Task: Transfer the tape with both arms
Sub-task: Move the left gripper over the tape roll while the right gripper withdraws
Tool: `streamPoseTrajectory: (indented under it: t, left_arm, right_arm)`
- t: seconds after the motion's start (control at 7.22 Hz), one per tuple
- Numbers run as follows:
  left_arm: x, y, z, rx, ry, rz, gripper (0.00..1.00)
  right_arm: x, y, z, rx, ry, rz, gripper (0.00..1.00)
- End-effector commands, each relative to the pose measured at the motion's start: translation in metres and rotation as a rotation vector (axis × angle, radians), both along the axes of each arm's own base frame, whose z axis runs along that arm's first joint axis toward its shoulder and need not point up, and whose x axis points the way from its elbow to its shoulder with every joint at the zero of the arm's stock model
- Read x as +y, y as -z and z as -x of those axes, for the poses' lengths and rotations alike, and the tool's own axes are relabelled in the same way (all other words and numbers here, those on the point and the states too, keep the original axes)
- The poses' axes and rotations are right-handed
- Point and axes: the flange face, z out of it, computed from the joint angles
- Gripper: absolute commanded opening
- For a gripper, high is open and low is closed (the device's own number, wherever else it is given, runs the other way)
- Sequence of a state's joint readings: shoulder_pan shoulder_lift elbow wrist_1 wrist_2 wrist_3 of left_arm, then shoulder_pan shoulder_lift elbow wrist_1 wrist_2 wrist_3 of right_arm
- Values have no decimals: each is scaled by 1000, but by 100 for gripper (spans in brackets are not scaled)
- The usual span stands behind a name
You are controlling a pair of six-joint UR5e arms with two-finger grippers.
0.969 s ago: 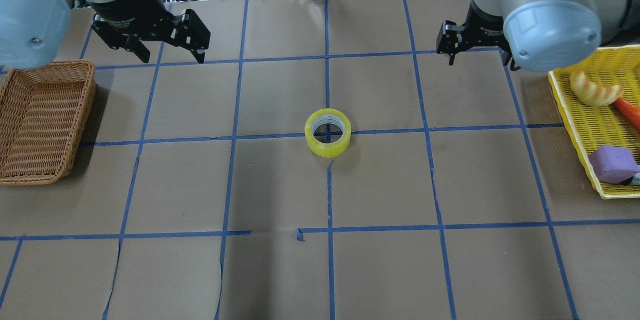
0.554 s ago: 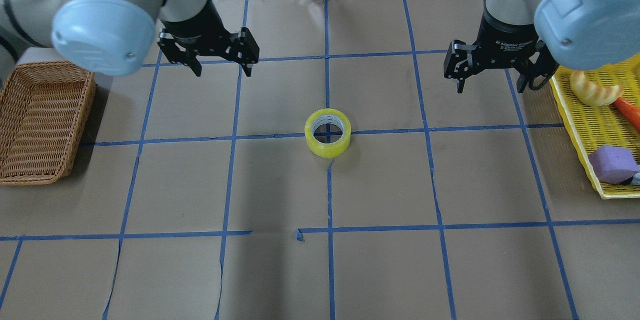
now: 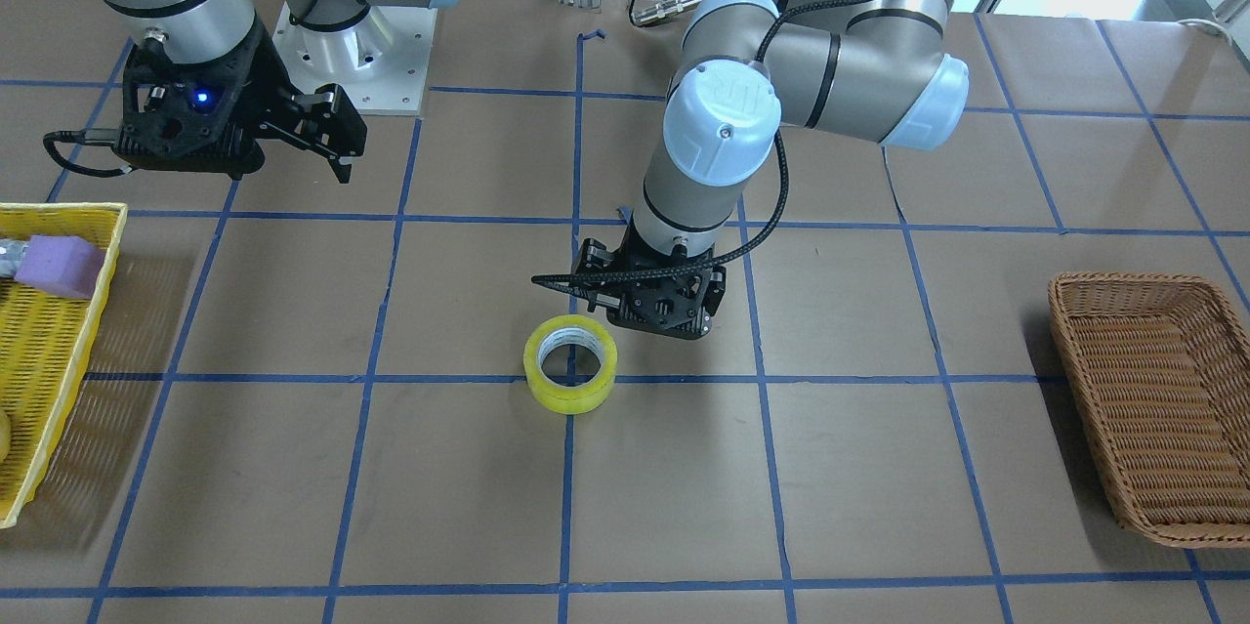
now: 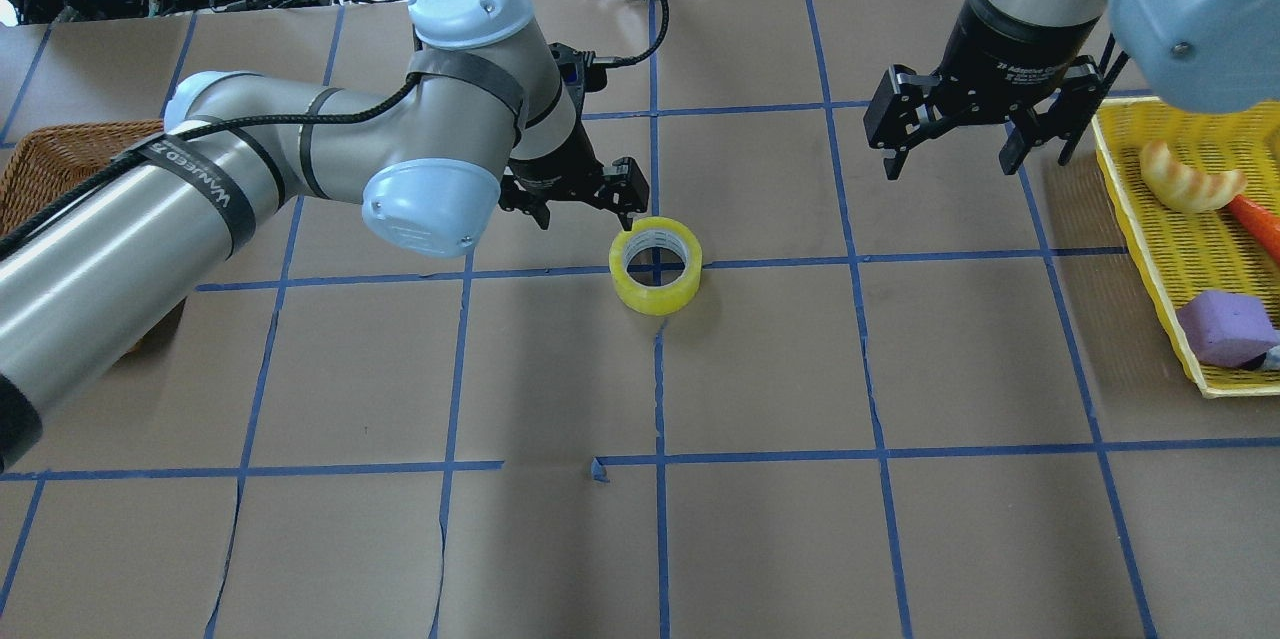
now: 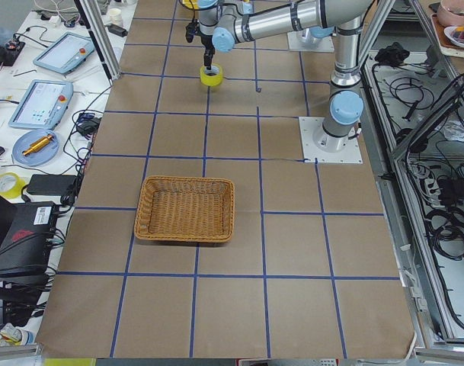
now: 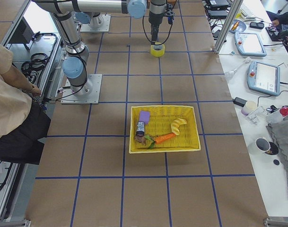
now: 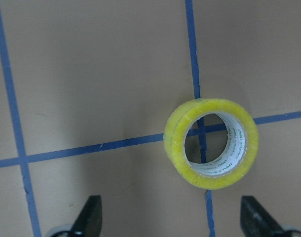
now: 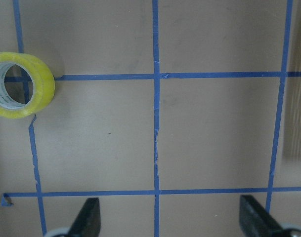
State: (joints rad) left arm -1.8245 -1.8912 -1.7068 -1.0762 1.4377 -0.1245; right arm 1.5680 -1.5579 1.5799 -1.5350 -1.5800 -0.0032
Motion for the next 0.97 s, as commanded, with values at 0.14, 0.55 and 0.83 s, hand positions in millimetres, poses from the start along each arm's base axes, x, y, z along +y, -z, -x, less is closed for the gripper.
streamPoseTrajectory:
  t: [0.14,0.55,0.83]
  left_arm:
    - [-13,48,12,6,-6,-6,100]
    - [-6,78,24,-7,17,-55,100]
    - [-8,94,24,-15,15,-73,100]
  right_arm:
    - [5,-9,-4,-3,-15,18,100]
    - [-1,-15,-3,3,-15,80,100]
    - [-2,-14,-3,4,-17,81,100]
